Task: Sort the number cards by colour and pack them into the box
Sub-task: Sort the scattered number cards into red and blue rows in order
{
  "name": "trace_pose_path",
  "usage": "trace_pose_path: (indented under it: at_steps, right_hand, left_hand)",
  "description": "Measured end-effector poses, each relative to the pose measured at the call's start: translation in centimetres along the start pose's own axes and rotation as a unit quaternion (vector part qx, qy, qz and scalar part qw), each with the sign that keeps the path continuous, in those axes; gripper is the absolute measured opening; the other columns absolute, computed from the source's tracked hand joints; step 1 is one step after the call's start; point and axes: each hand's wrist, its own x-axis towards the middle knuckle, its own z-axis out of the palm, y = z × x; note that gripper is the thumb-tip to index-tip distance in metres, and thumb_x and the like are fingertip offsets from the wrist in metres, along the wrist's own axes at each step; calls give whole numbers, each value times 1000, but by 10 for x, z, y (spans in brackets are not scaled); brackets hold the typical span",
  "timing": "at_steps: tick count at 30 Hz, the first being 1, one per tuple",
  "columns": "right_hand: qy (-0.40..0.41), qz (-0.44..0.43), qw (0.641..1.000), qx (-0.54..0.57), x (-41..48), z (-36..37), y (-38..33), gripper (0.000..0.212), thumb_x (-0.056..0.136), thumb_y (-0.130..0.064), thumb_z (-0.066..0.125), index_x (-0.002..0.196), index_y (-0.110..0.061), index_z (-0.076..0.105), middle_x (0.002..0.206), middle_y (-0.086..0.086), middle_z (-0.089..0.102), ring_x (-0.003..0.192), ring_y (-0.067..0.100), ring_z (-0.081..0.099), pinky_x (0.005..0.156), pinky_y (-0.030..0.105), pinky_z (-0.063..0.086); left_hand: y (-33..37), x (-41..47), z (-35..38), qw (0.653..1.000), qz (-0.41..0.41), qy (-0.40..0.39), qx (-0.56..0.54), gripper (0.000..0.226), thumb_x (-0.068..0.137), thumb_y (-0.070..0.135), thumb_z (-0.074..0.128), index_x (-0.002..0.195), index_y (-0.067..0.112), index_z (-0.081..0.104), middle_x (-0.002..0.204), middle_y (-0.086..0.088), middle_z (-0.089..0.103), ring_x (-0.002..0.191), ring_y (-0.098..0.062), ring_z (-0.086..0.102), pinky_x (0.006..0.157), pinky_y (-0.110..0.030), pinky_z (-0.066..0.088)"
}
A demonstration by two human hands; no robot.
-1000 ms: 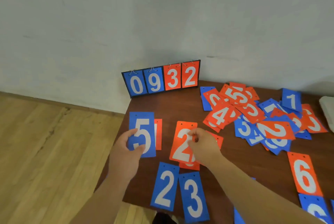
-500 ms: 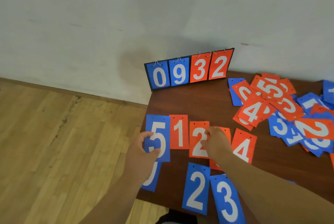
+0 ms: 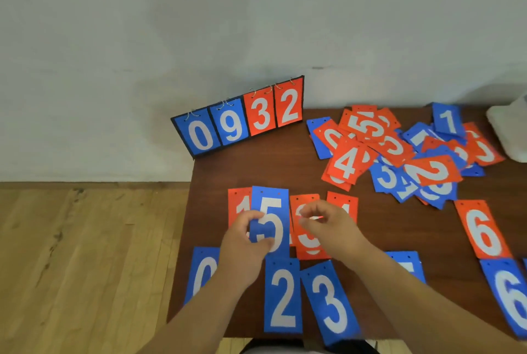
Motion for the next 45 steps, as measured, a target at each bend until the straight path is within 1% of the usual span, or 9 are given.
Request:
trace_pose_path:
  at_steps: [3,7,13,17,20,23,29,34,45]
  right_hand:
    - [13,4,1000,24,-15,-27,18,9,89,-21,72,91,-30,71,92,-11,72,72,2,65,64,18,51]
    - [41,32,996,78,-29,-61,51,14,86,-12,75,89,-26,72,75,-3,69,69,15,66,75,40,60]
    - [71,55,991,97,-48,-126,100,15,88,-5,73,94,-18,70,66,-4,62,63,15,57,69,40,54]
    - [70,62,995,21,-57,-169,137,15,89,-11,72,94,-24,68,79,9,63,61,16,53,58,32,48]
    - [47,63,996,-31,-61,-189,159,16,90,-13,71,95,-27,66,87,4,67,71,16,61,61,29,52]
    - [16,69,996,-63,-63,-197,179,20,90,-15,72,96,-31,63,94,2,69,88,16,68,71,33,61]
    - [-22,23,974,-223,-67,-187,207,23,90,-24,71,107,-33,58,94,-9,60,81,8,60,65,21,49]
    - [-10,4,945,-327,-69,-181,224,32,91,-38,68,121,-32,59,120,-5,46,92,15,59,78,29,55]
    - [26,-23,956,-293,-69,-216,199,45,86,-44,73,126,-32,58,134,-6,47,115,15,55,76,22,52]
  left_hand:
    - [16,-9,39,997,12,-69,-21,48,81,4,78,109,37,60,116,12,61,99,-6,63,72,-21,57]
    - [33,-26,88,992,30,-123,-14,45,83,4,77,114,32,59,115,9,62,98,-6,62,65,-13,52]
    - [30,-55,141,984,89,-108,109,46,88,29,76,127,38,52,105,18,55,96,-2,56,72,-11,45]
    - [-3,-69,155,907,89,-143,387,64,93,55,60,149,33,38,142,8,44,133,-18,42,107,-34,41]
    - [-24,-80,165,848,63,-152,504,72,94,61,51,155,30,28,155,-1,32,140,-27,32,113,-41,35]
    - [-37,-92,176,824,48,-149,545,75,95,59,51,157,30,21,160,-1,23,142,-31,28,114,-45,33]
    - [-46,-99,185,822,63,-117,554,79,92,45,66,156,31,22,157,2,26,137,-27,35,107,-42,38]
    - [-47,-100,187,831,52,-111,542,78,91,38,69,155,32,25,156,4,26,140,-26,32,110,-44,35]
    - [-4,-101,212,874,70,-50,478,72,94,49,61,154,31,26,162,0,23,149,-26,21,120,-49,27]
